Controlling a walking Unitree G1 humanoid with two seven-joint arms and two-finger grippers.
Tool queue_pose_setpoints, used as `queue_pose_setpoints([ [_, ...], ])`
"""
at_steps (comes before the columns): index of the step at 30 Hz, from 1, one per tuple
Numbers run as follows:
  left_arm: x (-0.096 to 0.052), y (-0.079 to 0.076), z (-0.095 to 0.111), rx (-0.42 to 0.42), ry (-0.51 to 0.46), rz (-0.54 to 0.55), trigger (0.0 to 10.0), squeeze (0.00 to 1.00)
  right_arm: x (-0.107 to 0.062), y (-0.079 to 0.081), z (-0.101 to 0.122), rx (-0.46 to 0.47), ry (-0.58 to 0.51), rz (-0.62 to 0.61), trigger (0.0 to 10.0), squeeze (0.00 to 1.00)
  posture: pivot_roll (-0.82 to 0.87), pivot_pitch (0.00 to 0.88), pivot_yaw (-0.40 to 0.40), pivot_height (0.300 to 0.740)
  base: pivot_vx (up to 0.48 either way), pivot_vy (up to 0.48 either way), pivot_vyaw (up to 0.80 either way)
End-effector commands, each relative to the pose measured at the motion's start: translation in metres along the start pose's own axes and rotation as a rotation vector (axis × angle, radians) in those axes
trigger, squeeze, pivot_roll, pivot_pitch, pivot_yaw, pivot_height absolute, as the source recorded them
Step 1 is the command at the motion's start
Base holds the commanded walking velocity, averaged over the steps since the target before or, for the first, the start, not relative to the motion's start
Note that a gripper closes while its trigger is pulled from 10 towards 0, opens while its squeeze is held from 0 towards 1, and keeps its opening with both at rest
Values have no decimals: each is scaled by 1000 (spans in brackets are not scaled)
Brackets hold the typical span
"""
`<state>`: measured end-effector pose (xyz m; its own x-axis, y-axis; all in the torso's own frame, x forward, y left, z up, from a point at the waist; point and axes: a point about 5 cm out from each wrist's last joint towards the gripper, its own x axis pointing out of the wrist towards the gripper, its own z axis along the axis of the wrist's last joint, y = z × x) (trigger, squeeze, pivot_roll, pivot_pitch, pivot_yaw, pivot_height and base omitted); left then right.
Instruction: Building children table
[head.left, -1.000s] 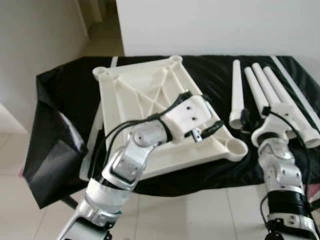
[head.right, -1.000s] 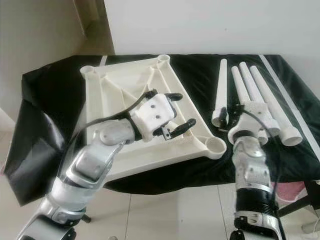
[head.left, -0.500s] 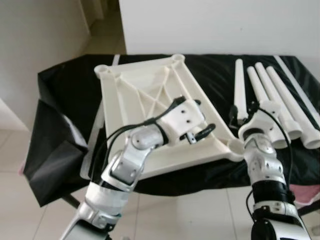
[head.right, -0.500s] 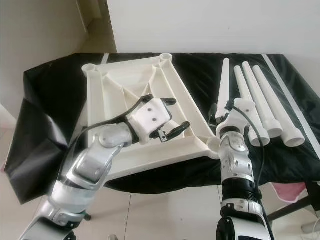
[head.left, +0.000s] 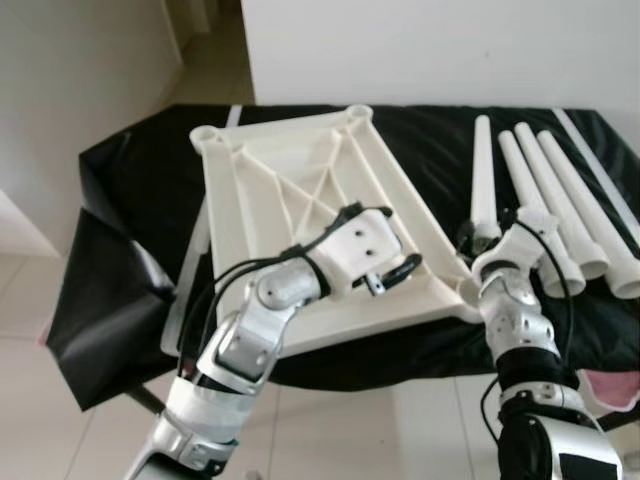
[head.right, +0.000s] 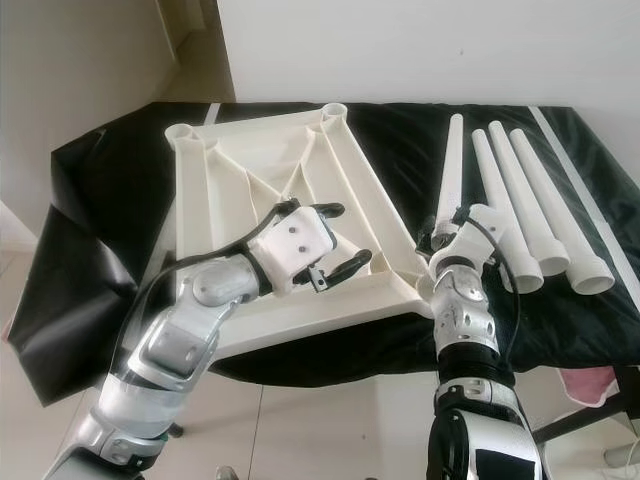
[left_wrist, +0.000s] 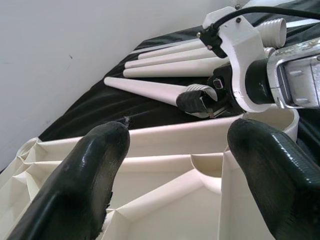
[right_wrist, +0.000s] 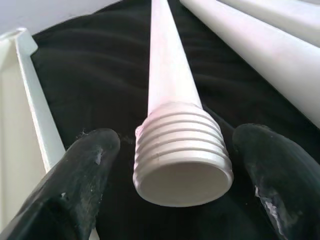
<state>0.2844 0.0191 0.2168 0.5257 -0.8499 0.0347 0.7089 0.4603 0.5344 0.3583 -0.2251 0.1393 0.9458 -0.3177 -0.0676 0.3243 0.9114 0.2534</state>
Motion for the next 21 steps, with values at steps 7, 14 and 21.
queue_pose_setpoints([
  [7,-4,7,2,21,-1,130,10000,0,6,8,-9,58,68,11,10000,0,51,42,-8,740,0,0,0],
  [14,-4,7,5,25,-6,132,10000,0,10,9,-14,94,139,-7,10000,0,49,45,-5,740,0,0,0],
  [21,-3,9,6,28,-11,135,10000,0,11,5,-13,123,137,-11,8784,0,38,47,1,740,0,0,0],
])
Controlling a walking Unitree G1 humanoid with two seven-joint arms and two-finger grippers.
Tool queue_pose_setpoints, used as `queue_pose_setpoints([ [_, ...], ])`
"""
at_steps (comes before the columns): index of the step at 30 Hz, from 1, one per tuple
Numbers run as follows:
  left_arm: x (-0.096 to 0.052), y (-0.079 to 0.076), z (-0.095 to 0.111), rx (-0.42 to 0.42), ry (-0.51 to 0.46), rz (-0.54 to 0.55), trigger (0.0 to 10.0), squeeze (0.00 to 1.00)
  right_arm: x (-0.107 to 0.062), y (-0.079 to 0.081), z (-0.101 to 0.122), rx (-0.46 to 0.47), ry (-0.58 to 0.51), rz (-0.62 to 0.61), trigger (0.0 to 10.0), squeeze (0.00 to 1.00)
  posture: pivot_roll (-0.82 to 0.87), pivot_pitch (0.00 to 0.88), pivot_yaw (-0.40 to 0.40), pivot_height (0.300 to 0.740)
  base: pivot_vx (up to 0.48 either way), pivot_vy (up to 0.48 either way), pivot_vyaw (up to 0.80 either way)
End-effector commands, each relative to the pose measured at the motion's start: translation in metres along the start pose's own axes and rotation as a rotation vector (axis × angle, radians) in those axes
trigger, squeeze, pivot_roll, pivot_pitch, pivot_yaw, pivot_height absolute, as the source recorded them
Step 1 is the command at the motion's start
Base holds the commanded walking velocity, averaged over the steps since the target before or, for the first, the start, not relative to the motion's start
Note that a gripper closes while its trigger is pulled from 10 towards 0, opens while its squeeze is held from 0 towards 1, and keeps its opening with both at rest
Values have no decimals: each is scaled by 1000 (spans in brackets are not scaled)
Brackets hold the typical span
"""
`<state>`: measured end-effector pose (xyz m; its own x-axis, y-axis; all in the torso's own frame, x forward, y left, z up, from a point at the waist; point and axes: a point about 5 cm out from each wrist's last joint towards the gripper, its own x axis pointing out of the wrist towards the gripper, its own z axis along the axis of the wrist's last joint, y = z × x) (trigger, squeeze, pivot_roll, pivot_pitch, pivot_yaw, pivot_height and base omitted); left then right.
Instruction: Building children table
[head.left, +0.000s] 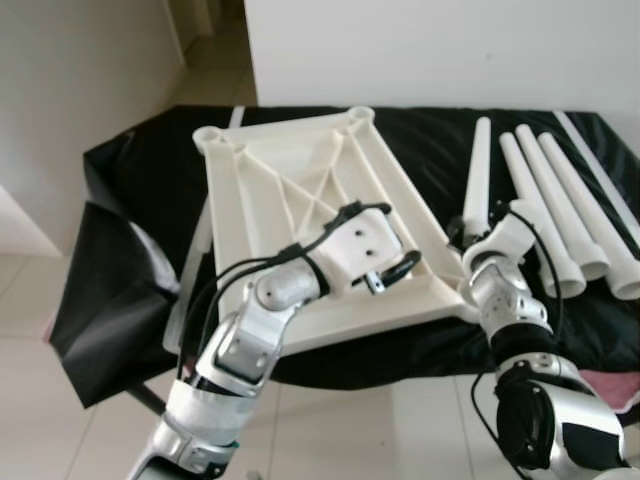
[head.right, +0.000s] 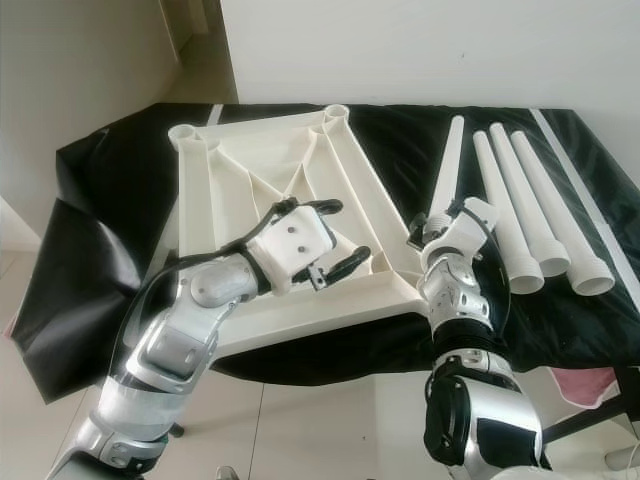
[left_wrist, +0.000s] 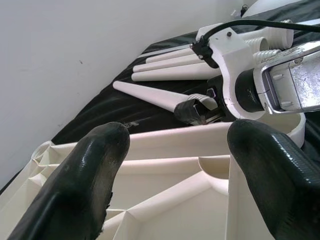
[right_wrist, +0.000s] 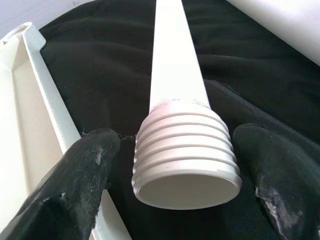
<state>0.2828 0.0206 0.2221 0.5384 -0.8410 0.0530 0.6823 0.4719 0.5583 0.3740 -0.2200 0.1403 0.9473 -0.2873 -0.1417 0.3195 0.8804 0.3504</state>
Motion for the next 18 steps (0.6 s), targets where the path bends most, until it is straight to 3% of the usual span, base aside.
queue_pose_setpoints([
  [1,-1,7,1,-1,-3,112,10000,0,-1,-6,-12,22,56,-18,8784,0,38,47,1,740,0,0,0],
  [2,0,8,1,-1,-4,113,10000,0,-1,-6,-12,22,53,-15,4314,0,28,49,6,740,0,0,0],
  [4,0,8,2,-1,-7,114,10000,0,-1,-6,-11,18,48,-15,3882,0,28,49,6,740,0,0,0],
  [5,1,9,2,-1,-10,115,10000,0,-2,-6,-10,26,47,-14,0,0,19,55,9,740,0,0,0],
  [6,1,9,2,-1,-10,115,10000,0,-2,-6,-10,26,47,-14,0,0,19,55,9,740,0,0,0],
  [7,1,9,3,-1,-14,115,10000,0,-2,-6,-10,33,54,-17,1922,0,15,58,12,740,0,0,0],
  [8,2,10,3,-2,-16,116,10000,0,-3,-7,-10,29,64,-21,5333,0,11,59,11,740,0,0,0],
  [9,2,10,4,-3,-19,117,10000,0,-3,-7,-11,24,71,-23,10000,0,10,61,11,740,0,0,0],
  [18,5,10,5,-11,-28,118,10000,0,-6,-8,-11,-39,52,-12,10000,0,-4,69,14,740,0,0,0],
])
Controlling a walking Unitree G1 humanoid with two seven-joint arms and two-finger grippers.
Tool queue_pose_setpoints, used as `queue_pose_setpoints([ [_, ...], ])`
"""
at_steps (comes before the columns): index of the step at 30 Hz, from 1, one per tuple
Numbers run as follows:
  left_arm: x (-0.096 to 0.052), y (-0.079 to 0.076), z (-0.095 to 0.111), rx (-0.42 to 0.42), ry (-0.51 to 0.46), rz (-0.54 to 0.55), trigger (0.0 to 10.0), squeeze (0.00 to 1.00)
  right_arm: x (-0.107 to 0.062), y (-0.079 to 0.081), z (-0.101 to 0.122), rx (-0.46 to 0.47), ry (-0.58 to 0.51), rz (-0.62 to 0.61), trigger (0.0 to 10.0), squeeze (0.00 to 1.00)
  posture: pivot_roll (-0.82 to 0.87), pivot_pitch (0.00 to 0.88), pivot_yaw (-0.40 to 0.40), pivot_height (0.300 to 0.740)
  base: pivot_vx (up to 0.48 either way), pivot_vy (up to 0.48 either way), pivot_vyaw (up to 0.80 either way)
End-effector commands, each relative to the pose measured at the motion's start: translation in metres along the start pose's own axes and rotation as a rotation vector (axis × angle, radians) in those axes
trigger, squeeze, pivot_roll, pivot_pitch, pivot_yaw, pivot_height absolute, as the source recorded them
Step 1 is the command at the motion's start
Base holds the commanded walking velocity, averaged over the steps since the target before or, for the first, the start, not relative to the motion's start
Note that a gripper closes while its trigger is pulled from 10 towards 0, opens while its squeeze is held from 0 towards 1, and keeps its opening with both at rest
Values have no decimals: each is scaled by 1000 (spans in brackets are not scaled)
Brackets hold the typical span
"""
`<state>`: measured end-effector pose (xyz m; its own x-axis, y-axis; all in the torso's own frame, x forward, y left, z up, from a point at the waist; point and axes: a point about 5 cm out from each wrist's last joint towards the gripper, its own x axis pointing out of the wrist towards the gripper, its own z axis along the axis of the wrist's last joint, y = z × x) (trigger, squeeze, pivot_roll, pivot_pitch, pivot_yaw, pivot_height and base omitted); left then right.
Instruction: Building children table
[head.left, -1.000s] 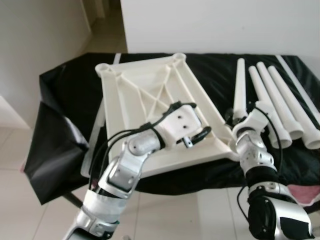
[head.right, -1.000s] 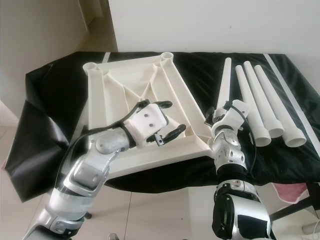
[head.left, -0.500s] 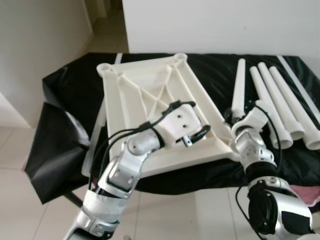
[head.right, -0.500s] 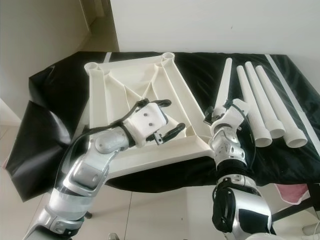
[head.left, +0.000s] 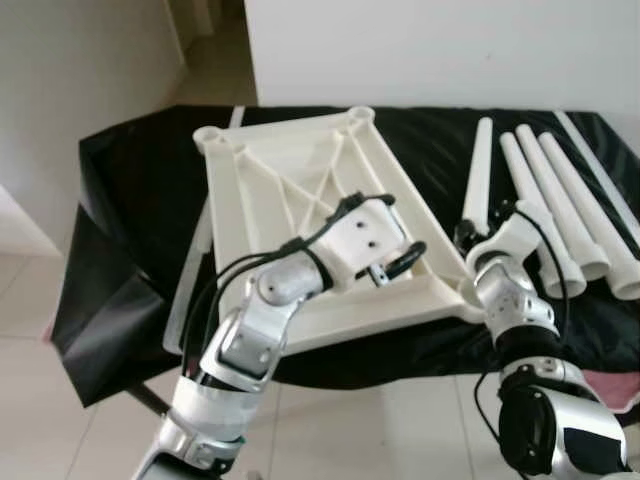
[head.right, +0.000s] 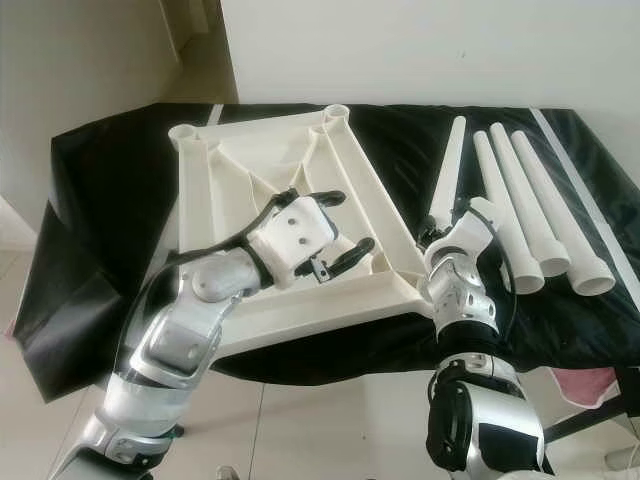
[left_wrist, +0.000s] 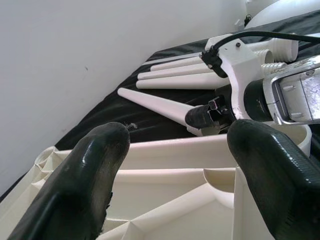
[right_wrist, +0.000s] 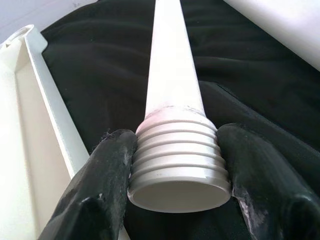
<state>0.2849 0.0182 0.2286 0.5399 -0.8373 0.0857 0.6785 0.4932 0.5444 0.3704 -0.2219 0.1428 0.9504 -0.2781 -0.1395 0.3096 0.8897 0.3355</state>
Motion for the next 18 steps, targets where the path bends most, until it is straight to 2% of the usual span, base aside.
queue_pose_setpoints([
  [1,1,6,1,5,-5,97,10000,0,-4,-5,-13,-25,45,-18,10000,0,-5,70,13,740,0,0,0],
  [8,2,6,1,-2,-8,99,10000,0,-20,-3,-6,-74,24,24,10000,0,-14,77,8,740,0,0,0],
  [18,3,5,3,-11,-16,98,10000,0,-38,-15,-9,-108,78,-10,10000,0,-29,83,8,740,0,0,0],
])
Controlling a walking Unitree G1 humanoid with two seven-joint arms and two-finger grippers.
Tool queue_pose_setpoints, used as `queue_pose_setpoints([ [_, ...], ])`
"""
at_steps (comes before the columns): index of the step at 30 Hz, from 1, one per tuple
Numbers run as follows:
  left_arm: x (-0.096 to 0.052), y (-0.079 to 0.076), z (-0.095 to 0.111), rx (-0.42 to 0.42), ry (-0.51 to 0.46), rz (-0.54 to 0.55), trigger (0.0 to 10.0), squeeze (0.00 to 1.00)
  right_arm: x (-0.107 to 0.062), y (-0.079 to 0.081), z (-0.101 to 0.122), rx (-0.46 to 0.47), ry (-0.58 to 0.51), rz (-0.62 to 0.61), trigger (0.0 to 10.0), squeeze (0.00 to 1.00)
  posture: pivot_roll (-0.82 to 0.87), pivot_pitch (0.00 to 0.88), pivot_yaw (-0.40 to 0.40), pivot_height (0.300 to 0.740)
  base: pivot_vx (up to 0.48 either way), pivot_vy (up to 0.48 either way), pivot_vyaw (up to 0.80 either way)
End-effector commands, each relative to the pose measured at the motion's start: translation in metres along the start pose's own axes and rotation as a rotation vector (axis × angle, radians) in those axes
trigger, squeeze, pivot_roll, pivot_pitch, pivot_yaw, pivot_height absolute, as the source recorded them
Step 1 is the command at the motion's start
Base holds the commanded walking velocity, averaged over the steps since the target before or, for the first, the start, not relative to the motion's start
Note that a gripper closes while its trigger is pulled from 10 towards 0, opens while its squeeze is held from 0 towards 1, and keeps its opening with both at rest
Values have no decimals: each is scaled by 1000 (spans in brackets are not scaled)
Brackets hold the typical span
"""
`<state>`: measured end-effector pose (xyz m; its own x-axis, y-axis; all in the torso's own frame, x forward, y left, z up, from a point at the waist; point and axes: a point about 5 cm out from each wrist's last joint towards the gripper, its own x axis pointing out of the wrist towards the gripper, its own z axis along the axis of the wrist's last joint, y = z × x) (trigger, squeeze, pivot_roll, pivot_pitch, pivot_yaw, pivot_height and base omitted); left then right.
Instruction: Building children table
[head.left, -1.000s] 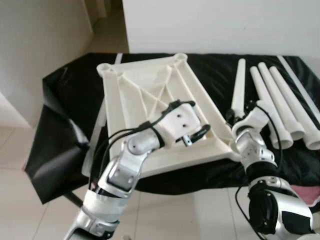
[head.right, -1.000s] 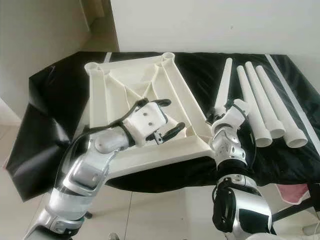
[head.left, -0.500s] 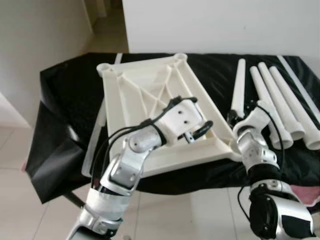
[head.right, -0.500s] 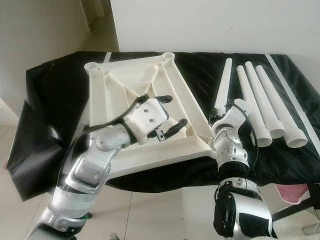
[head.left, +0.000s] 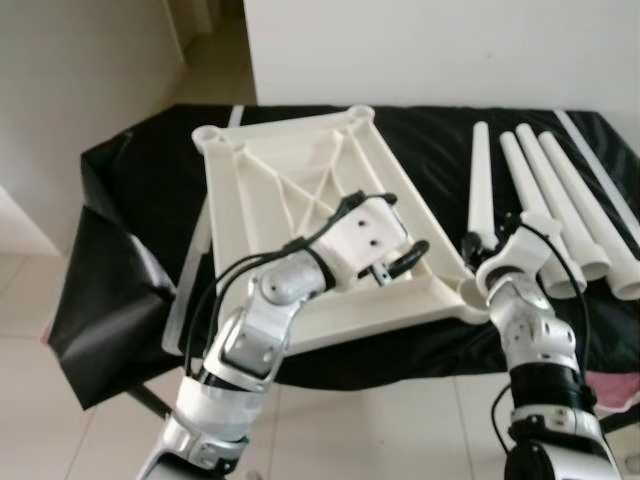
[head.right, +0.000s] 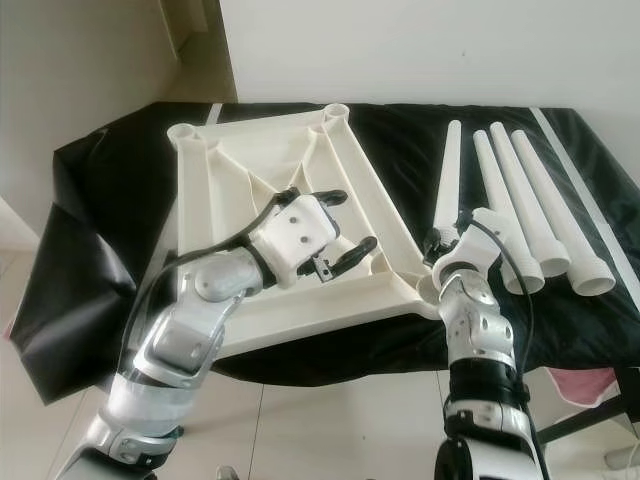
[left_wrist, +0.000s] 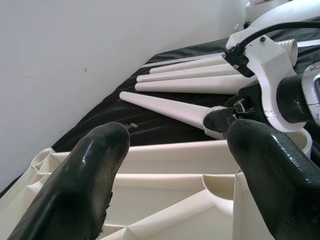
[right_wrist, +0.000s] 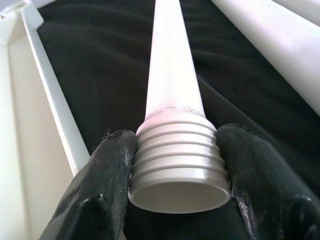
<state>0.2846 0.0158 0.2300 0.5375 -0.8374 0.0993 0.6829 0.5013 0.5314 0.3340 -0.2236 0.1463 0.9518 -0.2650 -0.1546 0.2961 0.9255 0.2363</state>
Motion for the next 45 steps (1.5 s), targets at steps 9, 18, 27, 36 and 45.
queue_pose_setpoints([
  [9,1,4,1,-3,-8,91,10000,0,-23,-16,-1,-120,73,-9,10000,0,-37,86,11,740,0,0,0],
  [18,2,4,2,-7,-10,86,10000,0,-27,-23,15,-391,-7,2,10000,1000,-43,88,16,740,0,0,0],
  [27,1,3,2,-11,-8,85,10000,0,-32,-18,7,-164,41,40,10000,0,-39,89,17,740,0,0,0],
  [36,2,3,2,-9,-8,83,10000,0,-30,-17,-9,-77,106,67,10000,0,-38,86,19,740,0,0,0],
  [45,3,2,2,-5,-13,76,10000,0,-20,-15,-11,70,137,58,10000,0,-33,71,19,740,0,0,0],
])
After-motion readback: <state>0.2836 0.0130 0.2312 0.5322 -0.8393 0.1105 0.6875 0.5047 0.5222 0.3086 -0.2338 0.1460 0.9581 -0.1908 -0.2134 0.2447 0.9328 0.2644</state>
